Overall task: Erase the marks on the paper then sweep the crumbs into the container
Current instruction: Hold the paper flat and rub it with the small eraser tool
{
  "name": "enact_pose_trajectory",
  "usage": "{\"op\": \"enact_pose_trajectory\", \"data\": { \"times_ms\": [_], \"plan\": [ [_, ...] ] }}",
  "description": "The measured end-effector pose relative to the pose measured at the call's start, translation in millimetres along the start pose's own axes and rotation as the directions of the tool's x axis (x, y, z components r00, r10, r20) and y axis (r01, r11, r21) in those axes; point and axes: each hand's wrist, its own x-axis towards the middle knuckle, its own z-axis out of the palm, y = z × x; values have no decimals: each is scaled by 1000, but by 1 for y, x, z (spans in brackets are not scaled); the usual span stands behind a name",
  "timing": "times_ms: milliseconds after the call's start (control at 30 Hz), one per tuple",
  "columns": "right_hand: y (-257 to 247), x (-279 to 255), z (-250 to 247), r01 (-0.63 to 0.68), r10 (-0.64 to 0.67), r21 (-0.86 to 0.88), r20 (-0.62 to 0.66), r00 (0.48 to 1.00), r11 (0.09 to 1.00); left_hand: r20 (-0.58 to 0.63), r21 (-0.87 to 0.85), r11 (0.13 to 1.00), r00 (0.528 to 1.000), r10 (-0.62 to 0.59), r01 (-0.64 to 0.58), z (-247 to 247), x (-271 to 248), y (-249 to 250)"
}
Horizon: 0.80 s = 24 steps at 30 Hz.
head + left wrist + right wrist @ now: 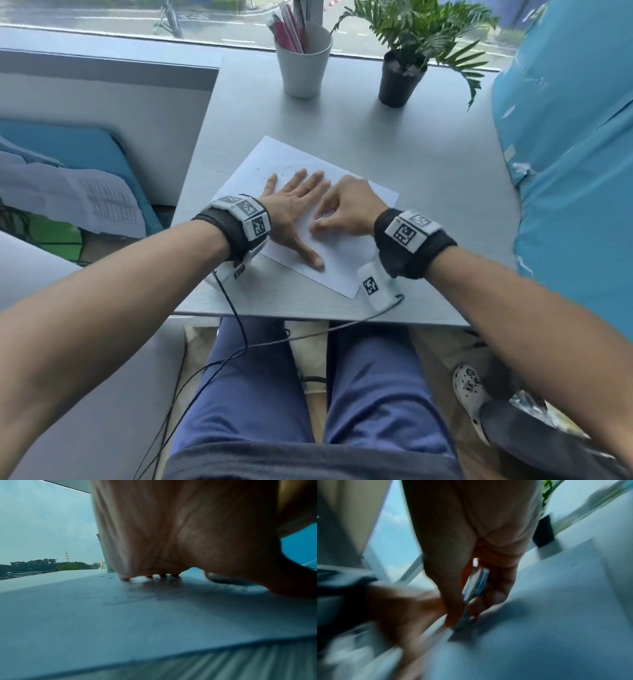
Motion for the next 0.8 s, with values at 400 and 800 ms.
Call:
{"op": "enact_pose_trajectory", "data": {
  "times_ms": [400, 800],
  "plan": [
    [22, 18, -29, -110, 116, 45, -180, 977, 993, -2, -14, 1000, 1000, 18, -18, -1, 0, -4],
    [15, 2, -10, -28, 29, 20, -55, 998, 999, -4, 3, 1000, 1000, 13, -13, 2, 2, -6]
  ]
}}
